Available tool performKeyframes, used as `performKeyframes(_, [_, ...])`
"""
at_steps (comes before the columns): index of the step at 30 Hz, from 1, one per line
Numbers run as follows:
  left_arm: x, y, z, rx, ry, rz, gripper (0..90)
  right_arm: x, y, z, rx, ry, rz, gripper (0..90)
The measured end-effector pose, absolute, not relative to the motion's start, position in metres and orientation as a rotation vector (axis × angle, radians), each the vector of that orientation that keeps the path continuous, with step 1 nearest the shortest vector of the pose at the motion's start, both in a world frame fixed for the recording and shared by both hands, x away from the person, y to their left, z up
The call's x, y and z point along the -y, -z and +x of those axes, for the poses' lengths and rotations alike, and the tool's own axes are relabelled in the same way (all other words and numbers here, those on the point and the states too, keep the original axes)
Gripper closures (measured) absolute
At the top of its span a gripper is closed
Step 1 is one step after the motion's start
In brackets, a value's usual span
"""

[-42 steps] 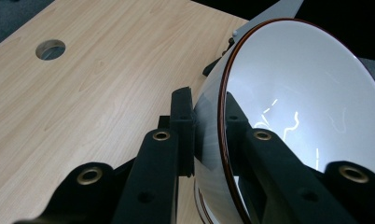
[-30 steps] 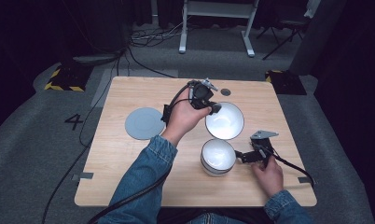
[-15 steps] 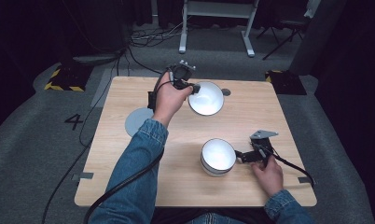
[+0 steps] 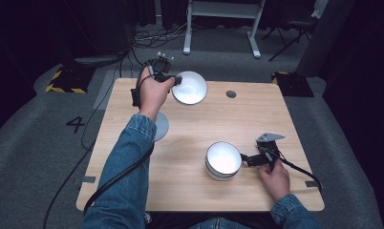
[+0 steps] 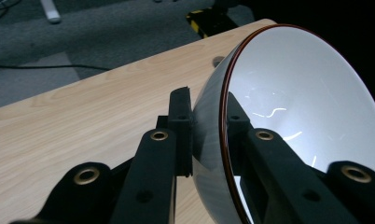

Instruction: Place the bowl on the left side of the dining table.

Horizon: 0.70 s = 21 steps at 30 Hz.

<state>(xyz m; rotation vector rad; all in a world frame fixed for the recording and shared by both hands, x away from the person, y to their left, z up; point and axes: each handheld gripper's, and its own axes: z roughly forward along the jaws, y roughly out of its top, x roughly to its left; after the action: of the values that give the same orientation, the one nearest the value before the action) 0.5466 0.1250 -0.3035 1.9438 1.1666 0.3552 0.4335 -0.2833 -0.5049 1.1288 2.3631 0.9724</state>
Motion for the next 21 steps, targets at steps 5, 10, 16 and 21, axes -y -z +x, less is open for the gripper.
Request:
performKeyframes(5, [-0.150,0.305,0.550,-1.229,-0.381,1.912,78.7,0.283,0.505,0.434,-2.363,-0.972,1.129,0.6])
performKeyframes(10, [-0.169,0.307,0.552,-1.285,-0.398,1.879,78.8,0.283,0.505,0.434,-2.363,-0.973,1.130,0.6])
performKeyframes(16, [-0.189,0.311,0.552,-1.362,-0.449,1.876,78.5,0.283,0.505,0.434,-2.363,-0.977,1.132,0.6])
performKeyframes(21, [-0.199,0.314,0.554,-1.394,-0.448,1.857,78.5,0.283,0.505,0.434,-2.363,-0.977,1.132,0.6])
